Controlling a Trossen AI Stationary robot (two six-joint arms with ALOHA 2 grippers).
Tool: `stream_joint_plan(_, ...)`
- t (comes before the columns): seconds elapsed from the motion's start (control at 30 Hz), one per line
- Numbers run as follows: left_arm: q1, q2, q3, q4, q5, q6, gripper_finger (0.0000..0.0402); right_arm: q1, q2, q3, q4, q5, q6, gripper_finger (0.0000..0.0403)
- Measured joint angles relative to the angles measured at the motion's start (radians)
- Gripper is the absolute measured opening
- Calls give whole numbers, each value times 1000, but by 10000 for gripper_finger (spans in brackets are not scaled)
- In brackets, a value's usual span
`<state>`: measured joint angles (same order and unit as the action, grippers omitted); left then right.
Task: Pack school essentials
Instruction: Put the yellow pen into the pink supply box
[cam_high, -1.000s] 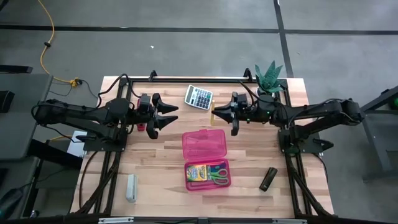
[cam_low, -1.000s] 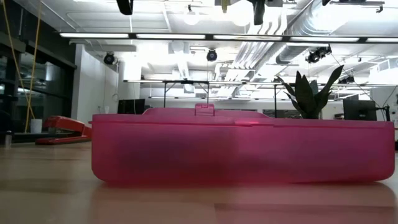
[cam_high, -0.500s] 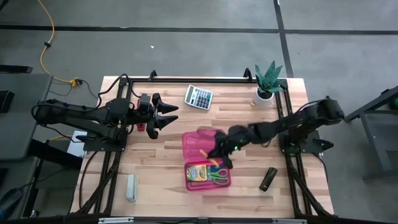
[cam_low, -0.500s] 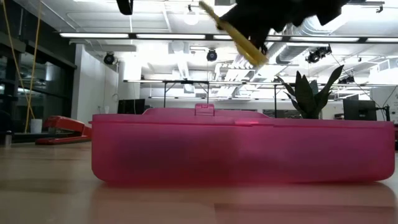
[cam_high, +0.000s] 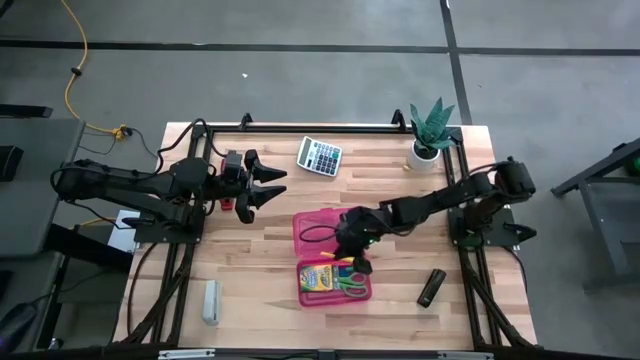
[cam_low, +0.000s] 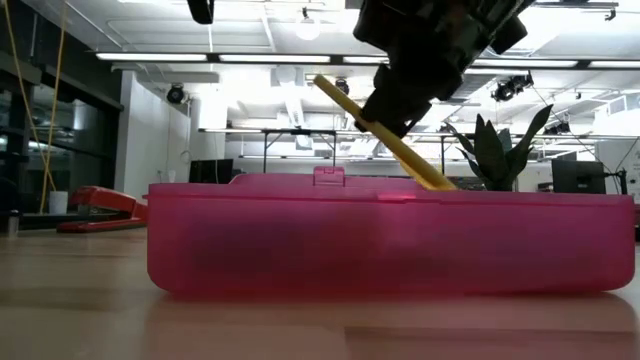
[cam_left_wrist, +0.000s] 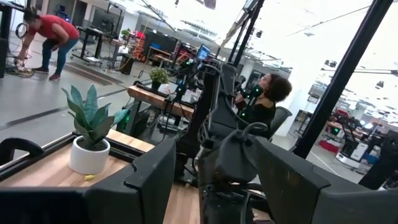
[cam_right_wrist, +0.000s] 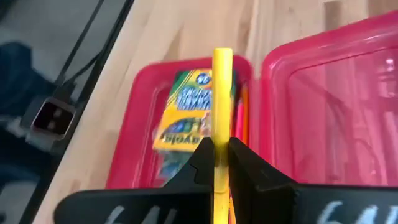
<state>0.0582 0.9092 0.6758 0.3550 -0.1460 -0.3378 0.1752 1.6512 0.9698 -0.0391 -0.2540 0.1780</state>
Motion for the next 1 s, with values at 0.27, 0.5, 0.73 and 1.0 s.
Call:
stream_joint_plan(0.27, 0, 0, 0, 0, 0, -2, 207, -11, 0, -1, -51, -56, -71, 0)
stream_joint_plan(0.5, 0, 0, 0, 0, 0, -3, 207, -9, 51, -2, -98, -33, -74, 0)
stream_joint_plan(0.73, 0, 0, 0, 1, 0, -3, 207, -9, 70, -3, -98, -8, -74, 2)
stream_joint_plan(1.0, 0, 0, 0, 1, 0, -2, 207, -9, 70, -3, -100, -7, -67, 56)
